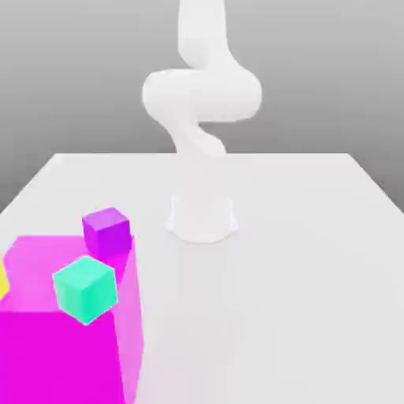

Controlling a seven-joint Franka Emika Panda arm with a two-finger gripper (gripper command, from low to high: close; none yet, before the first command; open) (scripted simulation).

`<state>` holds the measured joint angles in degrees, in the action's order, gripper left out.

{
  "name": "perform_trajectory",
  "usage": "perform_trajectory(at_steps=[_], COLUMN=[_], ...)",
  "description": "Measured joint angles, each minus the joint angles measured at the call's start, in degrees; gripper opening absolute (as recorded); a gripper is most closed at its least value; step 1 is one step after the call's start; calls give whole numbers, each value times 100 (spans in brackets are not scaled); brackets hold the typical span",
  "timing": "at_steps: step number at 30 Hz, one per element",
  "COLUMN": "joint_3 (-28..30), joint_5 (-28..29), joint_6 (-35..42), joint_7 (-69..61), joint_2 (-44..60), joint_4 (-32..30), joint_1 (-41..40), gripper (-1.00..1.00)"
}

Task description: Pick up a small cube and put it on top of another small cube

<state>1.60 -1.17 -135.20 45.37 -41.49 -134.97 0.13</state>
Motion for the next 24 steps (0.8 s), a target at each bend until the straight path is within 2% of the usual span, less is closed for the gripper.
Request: perform_trajectory(at_steps=[5, 13, 17, 20, 24], joint_3=[310, 364, 242, 255, 255], joint_5=[-317, -545, -195, 762, 762], joint_6=[-817, -2135, -2780, -3235, -3235], joint_7=[-428, -985, -934, -400, -400], joint_2=[1069, 2781, 3525, 4009, 4009], joint_4=[-723, -1866, -2419, -2819, -2819], joint_1=[292, 659, 639, 492, 455], gripper=[0, 0, 0, 0, 0])
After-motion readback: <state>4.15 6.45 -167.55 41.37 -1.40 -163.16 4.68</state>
